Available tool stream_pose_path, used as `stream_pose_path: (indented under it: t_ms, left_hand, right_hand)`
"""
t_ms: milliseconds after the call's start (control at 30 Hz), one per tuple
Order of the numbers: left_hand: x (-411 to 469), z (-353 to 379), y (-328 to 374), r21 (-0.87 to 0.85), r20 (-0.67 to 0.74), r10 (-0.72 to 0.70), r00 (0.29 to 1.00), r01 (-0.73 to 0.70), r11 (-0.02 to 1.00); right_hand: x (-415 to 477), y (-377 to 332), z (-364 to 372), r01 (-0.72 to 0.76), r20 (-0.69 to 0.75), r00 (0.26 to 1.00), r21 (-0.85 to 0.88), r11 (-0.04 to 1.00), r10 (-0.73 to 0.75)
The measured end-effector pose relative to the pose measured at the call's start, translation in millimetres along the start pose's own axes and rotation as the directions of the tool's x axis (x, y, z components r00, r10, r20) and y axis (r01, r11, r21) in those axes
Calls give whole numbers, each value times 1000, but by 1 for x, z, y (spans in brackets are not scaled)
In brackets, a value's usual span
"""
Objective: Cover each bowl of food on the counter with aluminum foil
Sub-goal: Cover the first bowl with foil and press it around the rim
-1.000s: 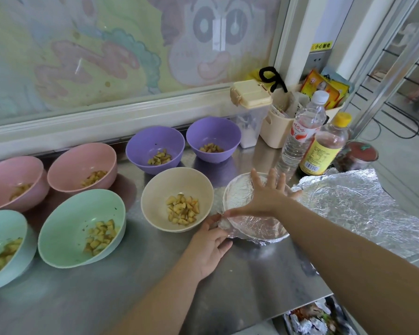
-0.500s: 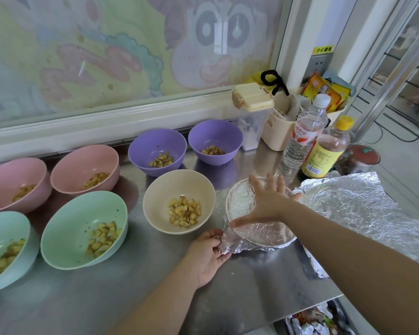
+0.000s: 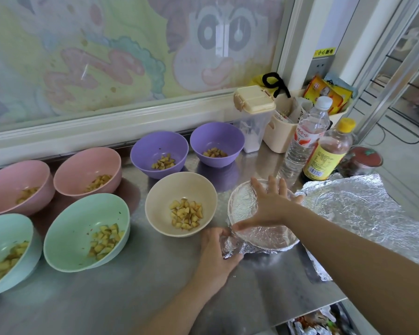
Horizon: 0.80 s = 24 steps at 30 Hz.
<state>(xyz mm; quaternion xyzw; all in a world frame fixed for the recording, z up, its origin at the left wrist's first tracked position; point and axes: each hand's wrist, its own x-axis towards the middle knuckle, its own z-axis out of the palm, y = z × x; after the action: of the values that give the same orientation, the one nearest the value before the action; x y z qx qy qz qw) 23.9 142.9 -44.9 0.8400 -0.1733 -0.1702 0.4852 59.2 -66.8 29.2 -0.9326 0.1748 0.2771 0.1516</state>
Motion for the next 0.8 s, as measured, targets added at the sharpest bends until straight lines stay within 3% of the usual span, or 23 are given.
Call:
stream_pose_path:
  t_ms: [100,333,633,800]
  left_hand:
    - [7,3,3,35,-104,68,992,-65,997]
    - [18,-1,10,-20,-85,53,995,-55,998]
    - [22,-5,26,-196,7,-270,963,266,944]
    - [21,-1,36,-441,-37,-461,886,400,803]
  right_hand:
    - [-1,0,0,-2,-6,1000,-5,1000,1]
    - [-2,0,1,-9,-18,1000,-21,1000,8]
    - [-3,-1,1,-11,-23,1000,-24,1000,10]
    - [-3,0,1,-12,-24,1000,-26,1000,11]
